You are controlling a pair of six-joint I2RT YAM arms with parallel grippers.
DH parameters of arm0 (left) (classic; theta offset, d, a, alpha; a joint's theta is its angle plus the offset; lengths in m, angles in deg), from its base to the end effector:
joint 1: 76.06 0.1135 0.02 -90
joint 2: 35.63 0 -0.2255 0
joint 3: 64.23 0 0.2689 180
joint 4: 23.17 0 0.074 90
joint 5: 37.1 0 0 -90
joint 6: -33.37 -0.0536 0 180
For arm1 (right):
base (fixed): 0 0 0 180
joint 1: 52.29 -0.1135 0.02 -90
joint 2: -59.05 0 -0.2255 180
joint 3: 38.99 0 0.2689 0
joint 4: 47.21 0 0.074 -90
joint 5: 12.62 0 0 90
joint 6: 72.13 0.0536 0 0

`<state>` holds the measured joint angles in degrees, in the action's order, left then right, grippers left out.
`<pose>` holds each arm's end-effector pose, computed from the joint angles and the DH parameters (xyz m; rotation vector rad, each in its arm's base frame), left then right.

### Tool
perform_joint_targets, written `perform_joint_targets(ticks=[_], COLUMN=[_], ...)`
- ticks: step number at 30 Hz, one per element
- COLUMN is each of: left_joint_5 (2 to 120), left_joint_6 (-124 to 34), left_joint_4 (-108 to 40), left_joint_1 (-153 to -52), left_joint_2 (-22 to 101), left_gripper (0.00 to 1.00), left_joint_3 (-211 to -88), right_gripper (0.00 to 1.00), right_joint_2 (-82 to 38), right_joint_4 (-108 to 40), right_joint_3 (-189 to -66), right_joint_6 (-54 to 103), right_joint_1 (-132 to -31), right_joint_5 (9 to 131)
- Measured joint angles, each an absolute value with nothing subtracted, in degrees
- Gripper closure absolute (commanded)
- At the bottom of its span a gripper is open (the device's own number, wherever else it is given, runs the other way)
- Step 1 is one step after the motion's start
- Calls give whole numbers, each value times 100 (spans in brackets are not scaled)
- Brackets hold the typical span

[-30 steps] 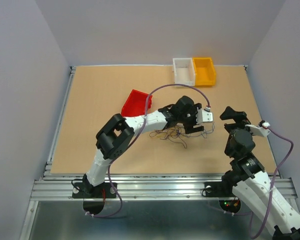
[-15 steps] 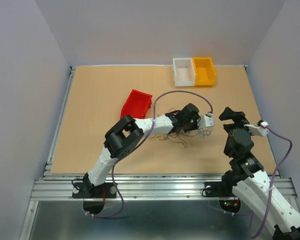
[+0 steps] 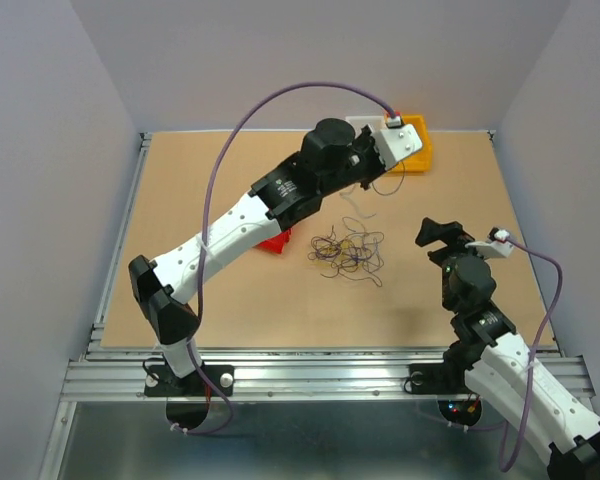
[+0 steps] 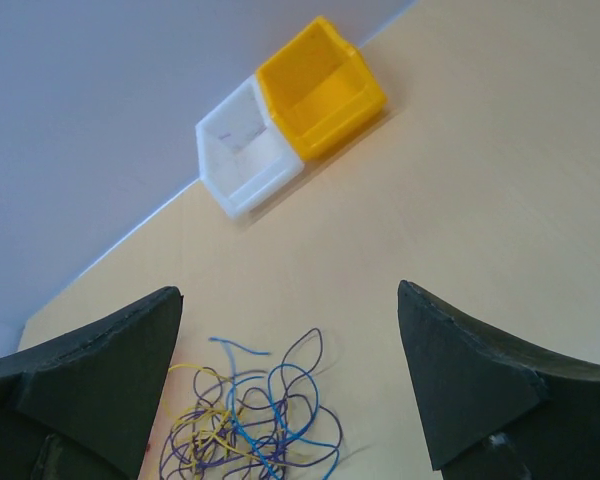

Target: Untangle the cables

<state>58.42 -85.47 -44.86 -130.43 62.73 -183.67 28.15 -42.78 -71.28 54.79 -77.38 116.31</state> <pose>0.2469 -0.3533 0.4320 1.1163 1.1425 -0.4238 0.2052 0.0589 0.2297 0.6701 1.4743 0.2849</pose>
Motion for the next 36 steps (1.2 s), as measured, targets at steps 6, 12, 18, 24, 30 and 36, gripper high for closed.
perform_joint_targets(ticks=[6,12,18,24,30,36], left_joint_5=[5615,5575,5545,6172,6025,5383], left_joint_6=[-8145,-7966,-7933,-7656,-7531,-7433], left_joint_4=[-5399,-5712,-5694,-5229,-4527,-3769], left_joint_1=[-12799,-12674,-12567,-11452,-10573,-10412], left_joint_2=[6547,6431,6044,5423,4302,3353], left_gripper=[100,100,100,100,100,100], left_joint_3=[-20048,-20526,-19591,-17674,-15479,-14290], right_gripper=[7,7,8,8,9,9], right_joint_2=[2828,2481,2063,2105,2146,2144], right_joint_4=[-5159,-5898,-6055,-6160,-6206,-6208], right_joint_3=[-6854,-6714,-6714,-6717,-6714,-6714], right_joint_6=[5025,4599,4485,4463,4461,4461], right_joint_1=[-7738,-7740,-7738,-7738,-7738,-7738], right_joint_5=[10506,9190,8585,8416,8384,8381])
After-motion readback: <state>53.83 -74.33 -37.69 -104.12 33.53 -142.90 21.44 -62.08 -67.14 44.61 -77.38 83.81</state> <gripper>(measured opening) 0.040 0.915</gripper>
